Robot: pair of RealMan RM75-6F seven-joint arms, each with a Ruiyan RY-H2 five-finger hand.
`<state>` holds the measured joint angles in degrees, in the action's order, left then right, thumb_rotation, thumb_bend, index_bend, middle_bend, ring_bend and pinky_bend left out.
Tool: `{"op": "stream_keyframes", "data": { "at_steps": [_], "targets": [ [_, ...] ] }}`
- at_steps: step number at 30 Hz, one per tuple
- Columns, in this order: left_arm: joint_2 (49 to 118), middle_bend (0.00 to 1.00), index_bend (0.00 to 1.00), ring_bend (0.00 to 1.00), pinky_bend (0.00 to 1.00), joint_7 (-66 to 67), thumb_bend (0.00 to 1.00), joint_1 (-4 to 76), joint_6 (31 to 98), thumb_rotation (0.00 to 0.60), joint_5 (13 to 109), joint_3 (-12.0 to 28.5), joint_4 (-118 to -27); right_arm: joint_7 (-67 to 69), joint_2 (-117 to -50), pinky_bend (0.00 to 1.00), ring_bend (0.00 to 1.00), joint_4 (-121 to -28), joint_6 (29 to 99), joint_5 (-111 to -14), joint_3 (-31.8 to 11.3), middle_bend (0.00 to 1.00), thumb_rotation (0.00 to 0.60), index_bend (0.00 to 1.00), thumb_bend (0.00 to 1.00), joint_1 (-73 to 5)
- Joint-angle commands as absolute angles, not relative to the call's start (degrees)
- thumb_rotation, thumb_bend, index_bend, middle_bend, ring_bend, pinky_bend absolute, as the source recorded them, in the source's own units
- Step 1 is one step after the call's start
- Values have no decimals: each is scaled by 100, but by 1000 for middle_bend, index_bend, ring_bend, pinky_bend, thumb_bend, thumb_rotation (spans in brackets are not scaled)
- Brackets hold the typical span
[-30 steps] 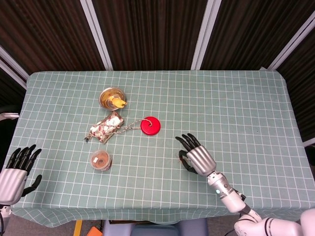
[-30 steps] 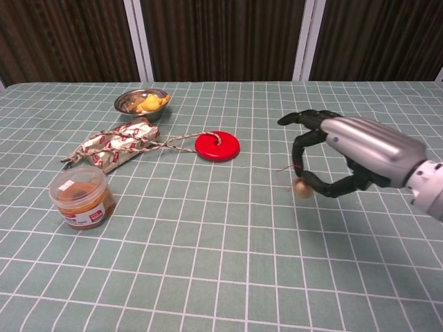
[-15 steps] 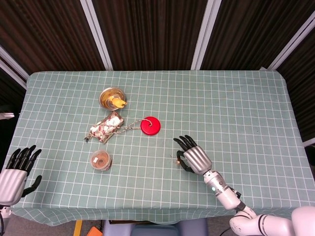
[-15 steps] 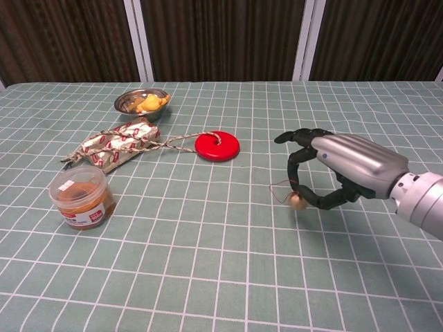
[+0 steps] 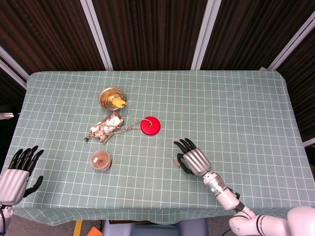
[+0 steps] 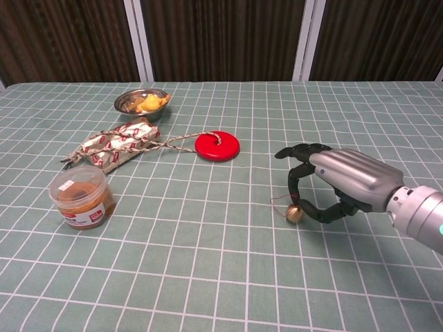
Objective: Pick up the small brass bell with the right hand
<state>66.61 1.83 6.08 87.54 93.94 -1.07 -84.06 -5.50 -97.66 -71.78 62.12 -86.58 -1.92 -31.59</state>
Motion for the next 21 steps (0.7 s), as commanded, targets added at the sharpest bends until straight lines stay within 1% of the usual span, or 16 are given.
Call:
{"op": "stream_keyframes", "data": {
  "at_steps": [1,7,11,14,16,19,21],
  "targets": [
    [6663,0,0,0,0,187,400,609,8753,600,9396,-109,-8405,-569,-9767,0,0,-7162,6208,-8658,-177,186,600,749,589,-3149],
    [6666,0,0,0,0,192,399,613,8741,600,9403,-118,-8409,-629,-9680,0,0,-7226,6123,-8600,-127,185,600,664,590,-3120],
    [6668,0,0,0,0,203,400,613,8744,600,9411,-123,-8417,-664,-9569,0,0,-7336,6093,-8591,-95,184,600,547,589,-3105],
    [6662,0,0,0,0,207,400,606,8764,600,9420,-124,-8431,-730,-9437,0,0,-7449,6134,-8611,-81,175,600,482,589,-3080],
    [6655,0,0,0,0,203,401,598,8790,600,9430,-123,-8438,-801,-9328,0,0,-7560,6235,-8597,-95,154,600,416,589,-3024],
    [6638,0,0,0,0,182,400,576,8844,600,9433,-116,-8442,-978,-8987,0,0,-7975,6557,-8571,-102,91,600,222,548,-2826],
    [6628,0,0,0,0,159,401,561,8891,600,9424,-97,-8435,-1204,-8610,0,0,-8400,6983,-8607,-50,47,600,91,495,-2564]
  ]
}}
